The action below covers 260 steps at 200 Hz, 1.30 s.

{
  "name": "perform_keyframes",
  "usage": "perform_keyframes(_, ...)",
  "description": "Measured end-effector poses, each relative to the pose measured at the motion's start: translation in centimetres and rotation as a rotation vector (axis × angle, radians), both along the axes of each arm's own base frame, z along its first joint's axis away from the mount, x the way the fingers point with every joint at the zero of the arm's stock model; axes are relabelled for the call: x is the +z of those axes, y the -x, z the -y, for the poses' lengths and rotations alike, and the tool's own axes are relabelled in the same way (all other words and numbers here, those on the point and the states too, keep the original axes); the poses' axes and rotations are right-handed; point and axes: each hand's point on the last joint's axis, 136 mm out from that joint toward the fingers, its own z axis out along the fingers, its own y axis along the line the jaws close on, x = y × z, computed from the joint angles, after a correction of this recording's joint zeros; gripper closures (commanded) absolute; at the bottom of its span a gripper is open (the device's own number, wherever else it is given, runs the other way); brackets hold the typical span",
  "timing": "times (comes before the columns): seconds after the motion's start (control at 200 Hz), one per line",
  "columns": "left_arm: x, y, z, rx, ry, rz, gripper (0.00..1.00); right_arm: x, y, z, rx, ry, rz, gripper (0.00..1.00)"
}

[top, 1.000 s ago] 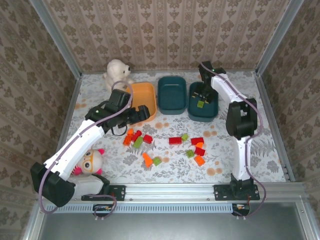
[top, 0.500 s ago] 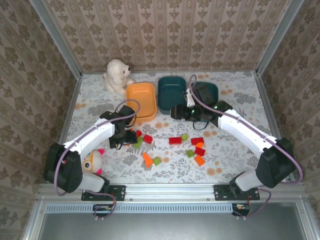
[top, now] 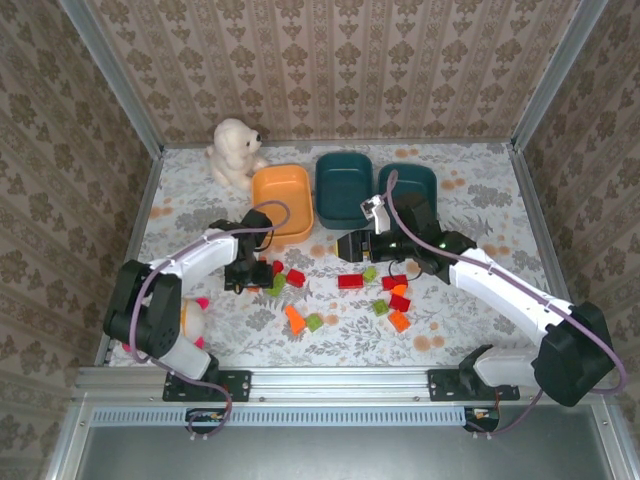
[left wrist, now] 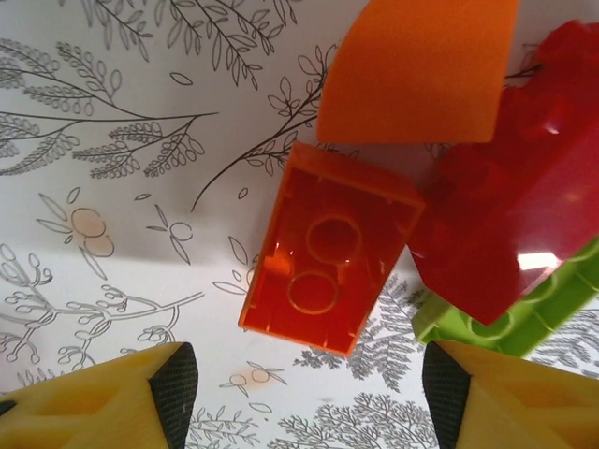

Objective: Sort the legos into containers by color

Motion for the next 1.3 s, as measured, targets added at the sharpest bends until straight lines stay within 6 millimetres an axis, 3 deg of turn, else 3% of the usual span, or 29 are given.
perform_keyframes(0.31, -0.7, -0.9, -0.9, -0.012, 0.009, -0.015, 0.48, -0.2, 0.0, -0.1, 0.002, 0.003, -0.005, 0.28)
perform_keyframes(0.59, -1.3, -1.5, -0.1, -0.046, 0.034, -0.032, 0.5, -0.9, -0.1, -0.2, 0.002, 0.013, -0.021, 0.29)
perform_keyframes(0.85, -1.4, -2.1, 0.3, -0.064, 0.044, -0.023, 0.69, -1.2, -0.1, -0.2, 0.002, 0.022, -0.034, 0.3)
perform_keyframes(1.01, -1.1, -2.3, 0.1, -0.064, 0.029, -0.01, 0.71, -0.8, -0.2, -0.2, 0.004, 0.019, -0.025, 0.3)
perform_keyframes(1.145, 0.8, -2.0, -0.5, -0.049, 0.017, 0.033, 0.71, -0.2, -0.5, -0.4, 0.005, 0.014, -0.013, 0.3)
perform_keyframes(1.3, 5.6, -2.3, -0.3, -0.029, 0.043, 0.123, 0.71, 0.1, -0.9, -0.6, 0.005, 0.014, -0.01, 0.3)
